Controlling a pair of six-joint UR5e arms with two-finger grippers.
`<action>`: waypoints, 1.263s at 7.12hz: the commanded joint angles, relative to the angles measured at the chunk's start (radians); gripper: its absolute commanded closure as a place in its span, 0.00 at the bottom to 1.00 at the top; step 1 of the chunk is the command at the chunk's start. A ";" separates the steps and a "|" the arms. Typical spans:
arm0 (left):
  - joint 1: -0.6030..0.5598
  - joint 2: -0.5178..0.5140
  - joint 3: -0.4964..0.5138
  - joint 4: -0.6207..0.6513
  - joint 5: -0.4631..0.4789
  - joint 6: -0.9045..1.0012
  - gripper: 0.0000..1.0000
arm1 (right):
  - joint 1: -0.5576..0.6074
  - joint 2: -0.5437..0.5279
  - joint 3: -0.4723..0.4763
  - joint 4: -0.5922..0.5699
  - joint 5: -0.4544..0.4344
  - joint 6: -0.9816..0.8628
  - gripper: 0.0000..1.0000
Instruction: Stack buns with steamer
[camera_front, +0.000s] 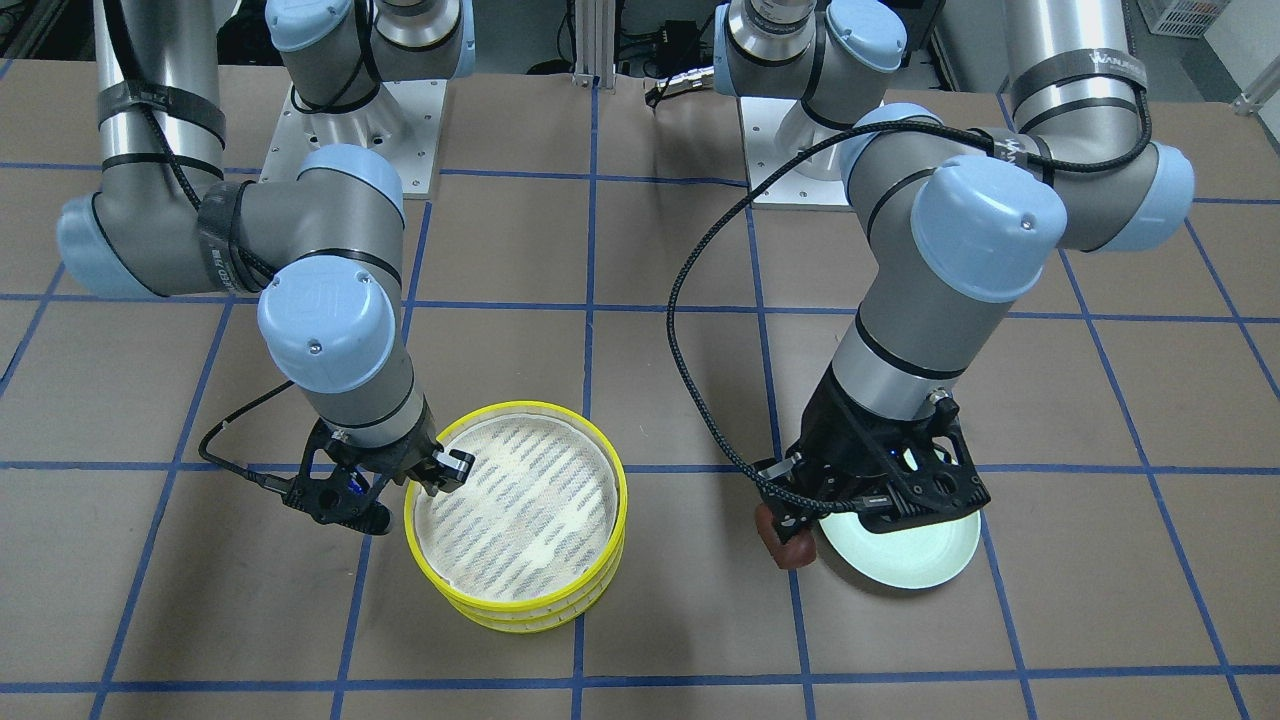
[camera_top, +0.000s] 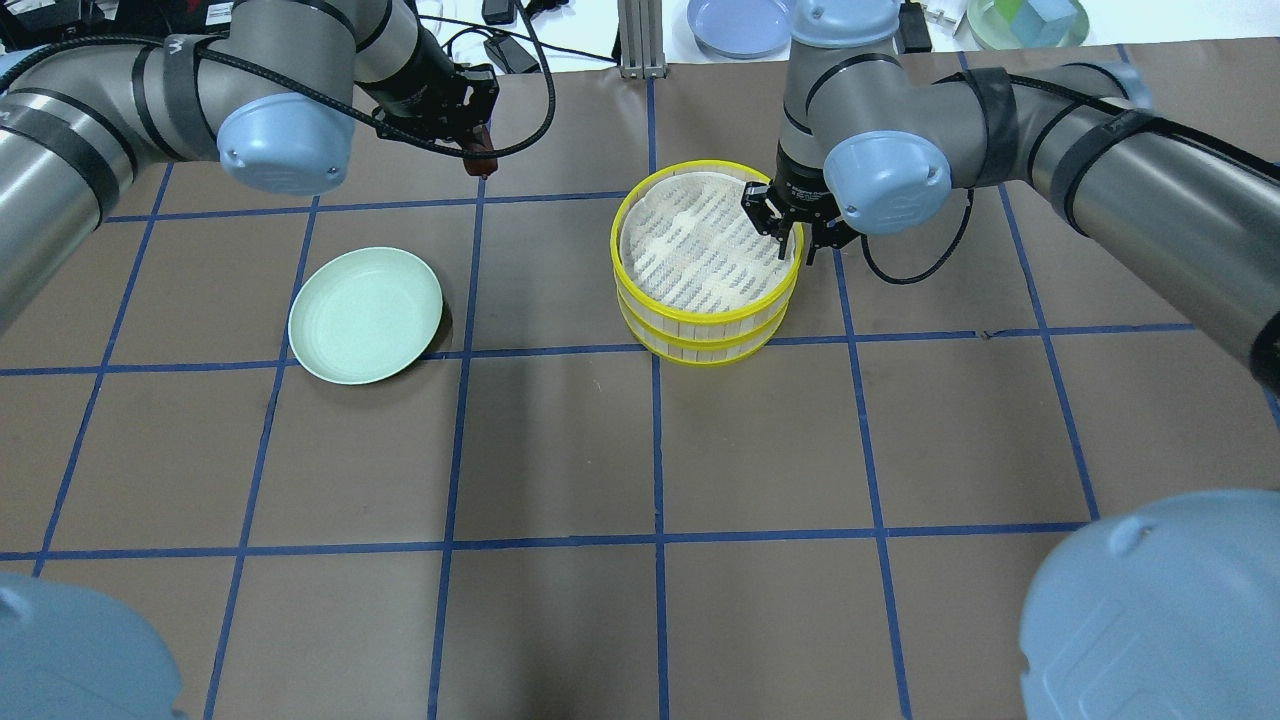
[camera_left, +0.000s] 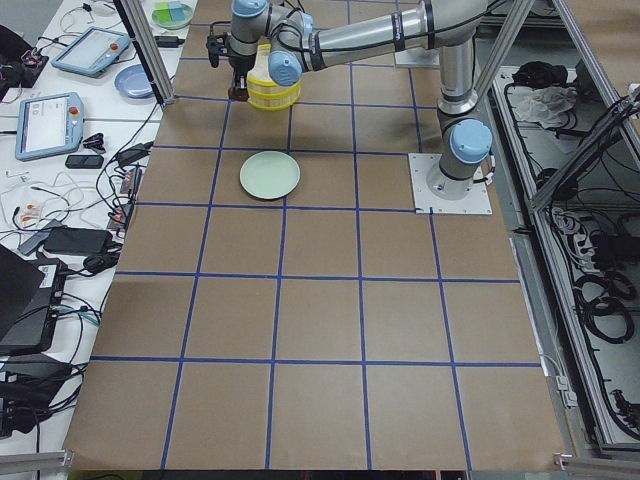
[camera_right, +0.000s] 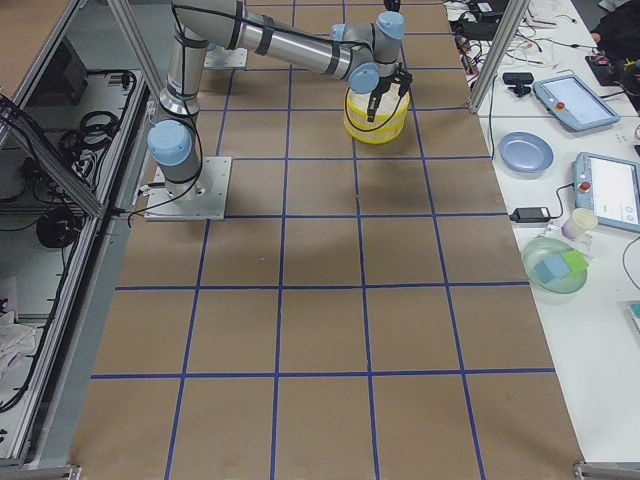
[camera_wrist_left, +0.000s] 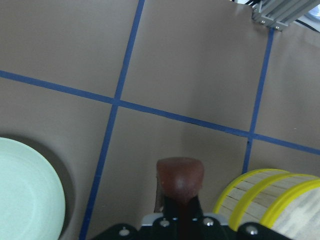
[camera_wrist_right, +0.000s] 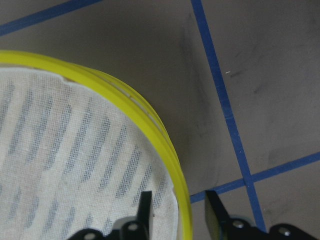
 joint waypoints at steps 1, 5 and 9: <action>-0.043 -0.008 -0.001 0.071 -0.059 -0.140 1.00 | -0.012 -0.016 -0.004 -0.017 -0.009 -0.014 0.30; -0.162 -0.066 -0.040 0.073 -0.233 -0.273 1.00 | -0.097 -0.354 -0.009 0.214 0.029 -0.255 0.00; -0.182 -0.109 -0.040 0.085 -0.246 -0.302 0.00 | -0.120 -0.427 -0.007 0.267 0.046 -0.496 0.00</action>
